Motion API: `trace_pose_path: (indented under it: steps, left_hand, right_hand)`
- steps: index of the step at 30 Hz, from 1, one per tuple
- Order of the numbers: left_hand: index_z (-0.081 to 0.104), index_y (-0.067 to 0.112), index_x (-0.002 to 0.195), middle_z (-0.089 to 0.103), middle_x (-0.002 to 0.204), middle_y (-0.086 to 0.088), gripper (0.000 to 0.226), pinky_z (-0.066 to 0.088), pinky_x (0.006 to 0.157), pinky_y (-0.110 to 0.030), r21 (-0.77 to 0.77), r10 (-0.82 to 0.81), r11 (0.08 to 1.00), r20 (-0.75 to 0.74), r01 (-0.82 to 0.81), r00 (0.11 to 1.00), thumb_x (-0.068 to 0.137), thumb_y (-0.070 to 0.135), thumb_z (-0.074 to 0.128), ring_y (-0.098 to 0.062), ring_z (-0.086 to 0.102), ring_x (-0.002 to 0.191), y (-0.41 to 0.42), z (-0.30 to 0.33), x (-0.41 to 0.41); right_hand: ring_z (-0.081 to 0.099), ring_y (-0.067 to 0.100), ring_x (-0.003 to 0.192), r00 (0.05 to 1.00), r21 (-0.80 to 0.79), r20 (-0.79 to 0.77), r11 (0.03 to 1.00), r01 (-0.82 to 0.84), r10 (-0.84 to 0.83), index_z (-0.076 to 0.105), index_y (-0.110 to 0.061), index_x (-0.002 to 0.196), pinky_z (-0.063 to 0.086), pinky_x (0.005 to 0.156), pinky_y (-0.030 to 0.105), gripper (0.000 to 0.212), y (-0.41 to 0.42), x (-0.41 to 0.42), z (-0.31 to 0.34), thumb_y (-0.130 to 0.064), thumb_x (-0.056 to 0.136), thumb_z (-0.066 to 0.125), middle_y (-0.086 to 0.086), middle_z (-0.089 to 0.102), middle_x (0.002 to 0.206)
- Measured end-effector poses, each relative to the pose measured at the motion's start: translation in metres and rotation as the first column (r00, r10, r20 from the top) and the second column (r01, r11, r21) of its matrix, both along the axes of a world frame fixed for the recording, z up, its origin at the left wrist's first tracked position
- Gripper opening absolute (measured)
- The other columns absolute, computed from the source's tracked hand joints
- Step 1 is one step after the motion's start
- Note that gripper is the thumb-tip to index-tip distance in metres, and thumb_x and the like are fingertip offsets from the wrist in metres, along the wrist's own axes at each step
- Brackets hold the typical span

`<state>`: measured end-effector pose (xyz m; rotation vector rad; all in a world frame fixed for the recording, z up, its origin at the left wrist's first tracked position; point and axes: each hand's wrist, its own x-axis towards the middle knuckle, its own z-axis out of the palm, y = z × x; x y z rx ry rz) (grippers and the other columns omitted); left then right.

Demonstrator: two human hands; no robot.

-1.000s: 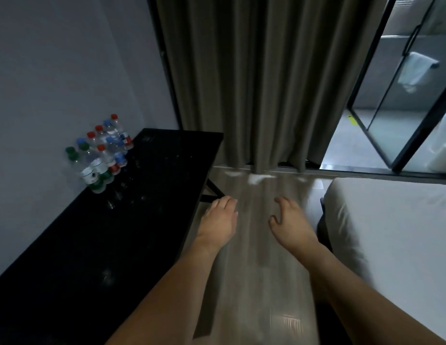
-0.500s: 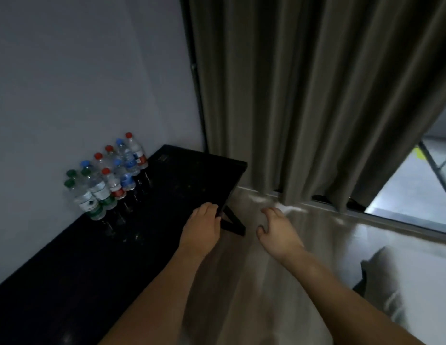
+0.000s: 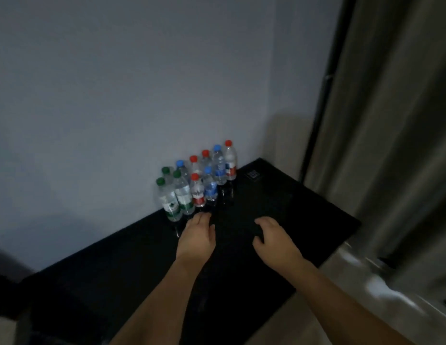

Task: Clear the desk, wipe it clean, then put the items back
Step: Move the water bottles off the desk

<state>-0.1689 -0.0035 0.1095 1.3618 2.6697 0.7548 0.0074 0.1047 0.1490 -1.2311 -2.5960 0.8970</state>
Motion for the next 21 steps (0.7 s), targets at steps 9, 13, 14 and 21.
trace_pose_path:
  steps: [9,13,14,21]
  left_hand:
    - [0.054,0.012,0.126,0.054,0.127,-0.006,0.031,0.043,0.093,-0.035,0.075,0.308,0.946,0.078,-0.314,0.948,0.097,0.021,0.049,-0.025,0.052,0.115,0.044,0.001,-0.101]
    - [0.050,0.011,0.134,0.050,0.135,-0.007,0.039,0.043,0.097,-0.037,0.048,0.461,0.884,0.067,-0.465,0.885,0.097,0.024,0.047,-0.027,0.049,0.121,0.050,0.002,-0.138]
    - [0.049,0.011,0.134,0.050,0.135,-0.007,0.039,0.043,0.097,-0.037,0.048,0.492,0.867,0.073,-0.496,0.867,0.097,0.023,0.048,-0.026,0.049,0.121,0.053,0.001,-0.148]
    - [0.048,0.015,0.139,0.045,0.144,-0.003,0.043,0.037,0.104,-0.032,0.049,0.516,0.851,0.103,-0.523,0.850,0.097,0.023,0.051,-0.022,0.042,0.130,0.083,-0.018,-0.225]
  right_hand:
    - [0.042,0.016,0.131,0.936,0.058,0.016,0.934,-0.351,0.351,0.039,-0.015,0.145,0.036,0.109,0.028,0.052,0.084,-0.143,-0.008,-0.022,0.095,0.053,0.001,0.035,0.149]
    - [0.048,0.019,0.125,0.849,0.069,-0.001,0.847,-0.527,0.528,0.047,-0.015,0.137,0.037,0.104,0.026,0.046,0.117,-0.205,-0.010,-0.017,0.092,0.056,0.002,0.046,0.140]
    - [0.049,0.019,0.123,0.835,0.079,-0.012,0.833,-0.548,0.551,0.049,-0.015,0.135,0.039,0.102,0.026,0.044,0.125,-0.222,-0.011,-0.016,0.092,0.056,0.002,0.048,0.137]
    - [0.048,0.027,0.125,0.743,0.082,0.058,0.738,-0.670,0.667,0.037,-0.019,0.145,0.044,0.102,0.038,0.053,0.153,-0.344,-0.024,-0.024,0.095,0.054,0.005,0.039,0.145]
